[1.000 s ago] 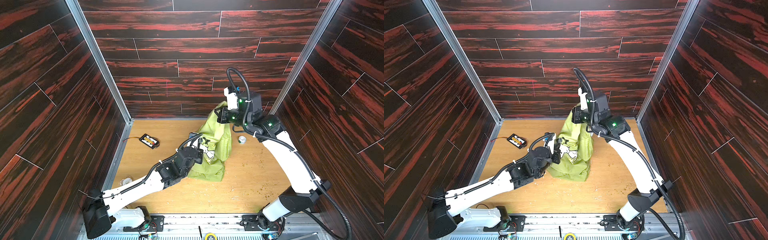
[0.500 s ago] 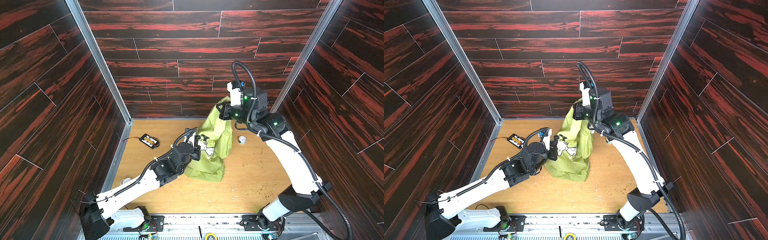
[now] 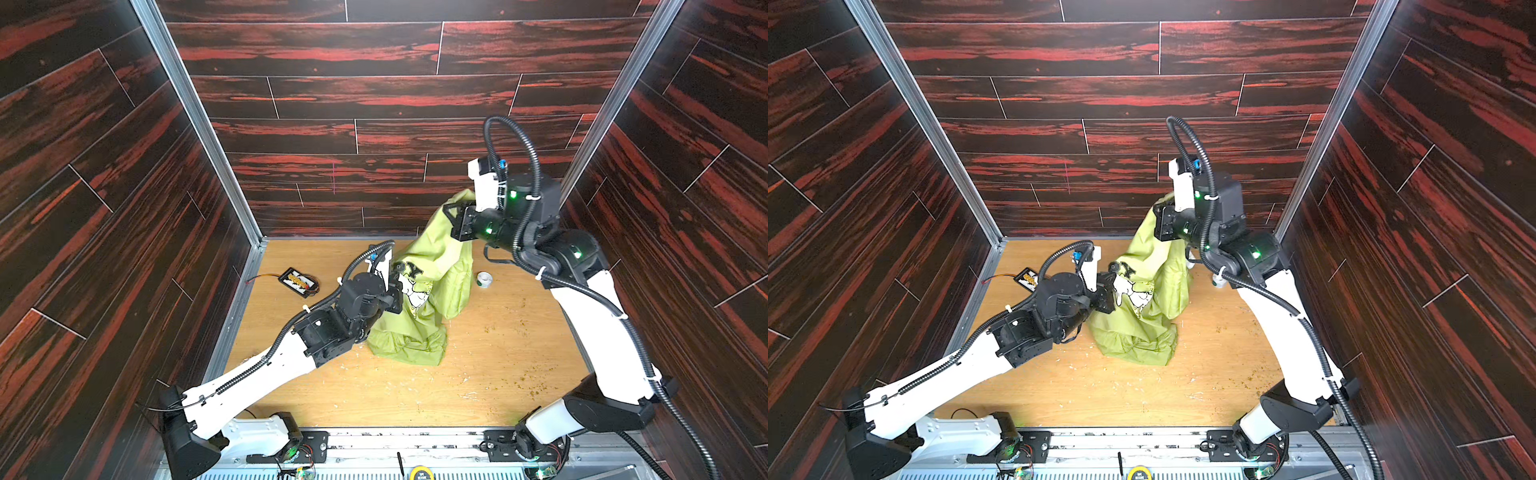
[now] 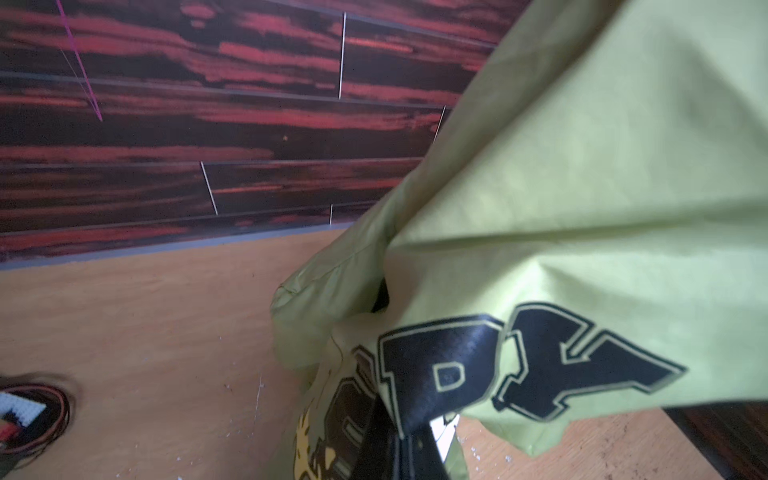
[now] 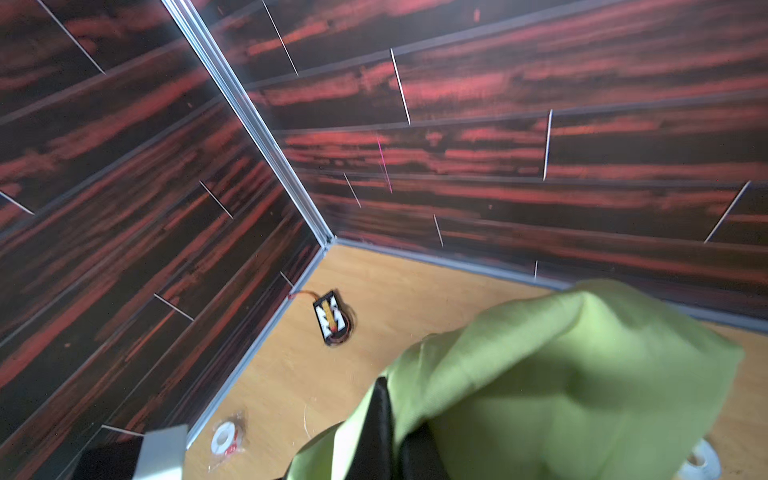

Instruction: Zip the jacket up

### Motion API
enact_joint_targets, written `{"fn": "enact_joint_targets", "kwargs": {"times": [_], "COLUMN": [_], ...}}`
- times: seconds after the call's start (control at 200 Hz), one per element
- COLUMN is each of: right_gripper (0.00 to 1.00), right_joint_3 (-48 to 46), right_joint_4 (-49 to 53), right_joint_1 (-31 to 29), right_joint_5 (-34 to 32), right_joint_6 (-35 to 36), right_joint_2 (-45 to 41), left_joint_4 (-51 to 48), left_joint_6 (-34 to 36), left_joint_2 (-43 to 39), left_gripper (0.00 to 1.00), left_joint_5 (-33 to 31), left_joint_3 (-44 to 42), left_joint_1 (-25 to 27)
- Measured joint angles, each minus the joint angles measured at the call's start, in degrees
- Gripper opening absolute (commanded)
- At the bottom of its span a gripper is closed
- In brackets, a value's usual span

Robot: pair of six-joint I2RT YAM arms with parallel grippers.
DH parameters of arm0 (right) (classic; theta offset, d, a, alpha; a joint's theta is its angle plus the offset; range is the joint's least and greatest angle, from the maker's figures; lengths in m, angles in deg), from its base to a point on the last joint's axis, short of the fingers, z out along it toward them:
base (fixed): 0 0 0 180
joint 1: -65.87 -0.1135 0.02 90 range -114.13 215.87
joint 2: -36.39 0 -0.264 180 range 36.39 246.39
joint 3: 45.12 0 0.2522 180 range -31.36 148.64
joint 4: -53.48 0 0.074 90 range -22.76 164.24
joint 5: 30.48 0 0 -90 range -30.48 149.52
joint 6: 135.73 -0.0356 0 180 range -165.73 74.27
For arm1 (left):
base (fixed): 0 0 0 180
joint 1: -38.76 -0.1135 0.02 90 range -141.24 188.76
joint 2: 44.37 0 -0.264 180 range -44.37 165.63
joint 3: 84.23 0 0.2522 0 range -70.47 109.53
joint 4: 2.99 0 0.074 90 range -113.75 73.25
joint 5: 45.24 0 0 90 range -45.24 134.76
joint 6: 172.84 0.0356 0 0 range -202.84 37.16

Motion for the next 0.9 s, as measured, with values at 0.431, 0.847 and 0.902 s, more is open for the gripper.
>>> {"fn": "enact_joint_targets", "kwargs": {"times": [0.431, 0.847, 0.902], "right_gripper": [0.00, 0.00, 0.00], "right_joint_3": [12.61, 15.41, 15.41], "right_joint_4": [1.09, -1.55, -1.64], "right_joint_1": [0.00, -0.07, -0.07], "right_joint_5": [-1.70, 6.10, 6.19], "right_joint_6": [2.91, 1.16, 0.17], "right_joint_2": [-0.72, -8.74, -8.85], "left_joint_4": [-2.34, -3.96, -4.92], "left_joint_6": [9.33, 11.23, 11.37], "left_joint_2": [4.02, 1.73, 1.88], "left_gripper": [0.00, 0.00, 0.00], "left_joint_5": [-2.08, 4.26, 4.20], "left_joint_3": [16.81, 25.27, 26.86], "left_joint_1": [0.00, 0.59, 0.59]}}
